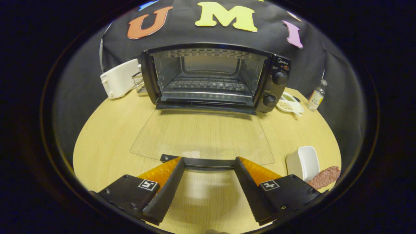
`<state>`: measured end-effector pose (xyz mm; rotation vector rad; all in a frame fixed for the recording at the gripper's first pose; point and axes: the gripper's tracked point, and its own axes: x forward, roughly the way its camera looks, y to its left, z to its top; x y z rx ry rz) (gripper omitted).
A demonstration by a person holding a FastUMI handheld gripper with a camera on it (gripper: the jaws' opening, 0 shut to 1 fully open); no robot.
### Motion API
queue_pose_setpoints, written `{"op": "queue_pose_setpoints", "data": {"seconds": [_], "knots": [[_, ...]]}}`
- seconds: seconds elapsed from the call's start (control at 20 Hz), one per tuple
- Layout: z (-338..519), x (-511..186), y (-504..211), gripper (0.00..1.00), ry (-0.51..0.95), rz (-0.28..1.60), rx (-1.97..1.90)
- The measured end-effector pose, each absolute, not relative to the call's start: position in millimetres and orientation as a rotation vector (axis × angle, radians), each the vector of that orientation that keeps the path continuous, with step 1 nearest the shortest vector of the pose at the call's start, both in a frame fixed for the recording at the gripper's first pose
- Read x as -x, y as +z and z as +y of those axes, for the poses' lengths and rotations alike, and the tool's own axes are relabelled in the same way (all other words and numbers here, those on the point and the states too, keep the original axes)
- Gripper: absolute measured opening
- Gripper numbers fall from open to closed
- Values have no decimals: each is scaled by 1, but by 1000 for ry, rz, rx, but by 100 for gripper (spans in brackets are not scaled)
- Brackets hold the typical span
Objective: Open the toaster oven, put the food inside, and close the toaster oven door.
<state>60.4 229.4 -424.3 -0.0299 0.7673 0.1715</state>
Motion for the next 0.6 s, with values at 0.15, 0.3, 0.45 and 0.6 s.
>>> {"op": "queue_pose_setpoints", "data": {"seconds": [0.15,0.3,0.45,0.6], "knots": [[206,-61,-401,100,175,704,87],[165,-68,-380,100,175,658,111],[105,-68,-363,100,157,611,132],[34,-69,-359,100,132,609,123]]}}
